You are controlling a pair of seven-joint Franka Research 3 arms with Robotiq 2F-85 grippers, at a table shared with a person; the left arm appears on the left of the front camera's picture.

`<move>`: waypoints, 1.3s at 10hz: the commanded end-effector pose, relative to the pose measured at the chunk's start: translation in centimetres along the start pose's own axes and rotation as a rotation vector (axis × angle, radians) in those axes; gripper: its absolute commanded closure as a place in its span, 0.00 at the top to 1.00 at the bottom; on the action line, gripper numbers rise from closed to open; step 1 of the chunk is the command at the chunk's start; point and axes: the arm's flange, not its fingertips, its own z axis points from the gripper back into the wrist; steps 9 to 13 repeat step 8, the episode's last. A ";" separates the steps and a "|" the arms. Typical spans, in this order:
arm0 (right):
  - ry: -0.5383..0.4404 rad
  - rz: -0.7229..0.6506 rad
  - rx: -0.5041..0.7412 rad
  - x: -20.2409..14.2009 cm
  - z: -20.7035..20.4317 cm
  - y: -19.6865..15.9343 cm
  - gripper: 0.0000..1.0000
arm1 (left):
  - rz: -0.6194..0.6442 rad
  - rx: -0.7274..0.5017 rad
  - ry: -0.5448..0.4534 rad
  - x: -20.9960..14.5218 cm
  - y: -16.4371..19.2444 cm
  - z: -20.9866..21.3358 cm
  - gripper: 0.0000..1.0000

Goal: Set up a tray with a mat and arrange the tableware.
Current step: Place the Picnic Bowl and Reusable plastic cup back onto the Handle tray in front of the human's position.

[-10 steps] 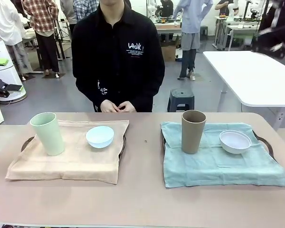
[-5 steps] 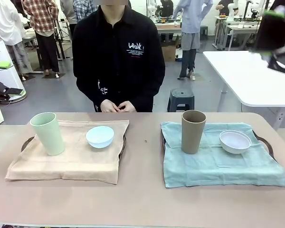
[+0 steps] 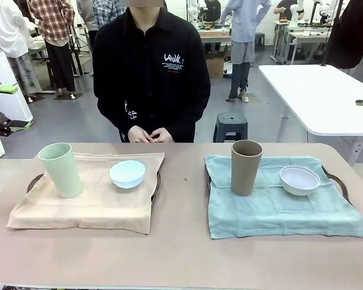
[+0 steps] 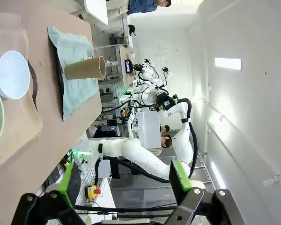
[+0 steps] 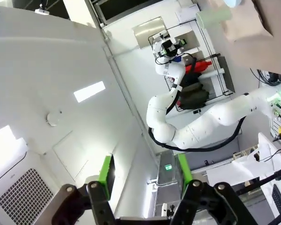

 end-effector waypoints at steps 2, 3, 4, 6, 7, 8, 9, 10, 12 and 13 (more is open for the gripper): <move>-0.001 0.015 0.046 0.6 0.1 0.4 0.69 | -0.034 -0.007 0.003 -0.1 -0.1 0.0 1.00; -0.001 0.015 0.046 0.6 0.1 0.4 0.69 | -0.034 -0.007 0.003 -0.1 -0.1 0.0 1.00; -0.001 0.015 0.046 0.6 0.1 0.4 0.69 | -0.034 -0.007 0.003 -0.1 -0.1 0.0 1.00; -0.001 0.015 0.046 0.6 0.1 0.4 0.69 | -0.034 -0.007 0.003 -0.1 -0.1 0.0 1.00; -0.001 0.015 0.046 0.6 0.1 0.4 0.69 | -0.034 -0.007 0.003 -0.1 -0.1 0.0 1.00; -0.001 0.015 0.046 0.6 0.1 0.4 0.69 | -0.034 -0.007 0.003 -0.1 -0.1 0.0 1.00; -0.001 0.015 0.046 0.6 0.1 0.4 0.69 | -0.034 -0.007 0.003 -0.1 -0.1 0.0 1.00; -0.001 0.015 0.046 0.6 0.1 0.4 0.69 | -0.034 -0.007 0.003 -0.1 -0.1 0.0 1.00; -0.001 0.015 0.046 0.6 0.1 0.4 0.69 | -0.034 -0.007 0.003 -0.1 -0.1 0.0 1.00; -0.001 0.015 0.046 0.6 0.1 0.4 0.69 | -0.034 -0.007 0.003 -0.1 -0.1 0.0 1.00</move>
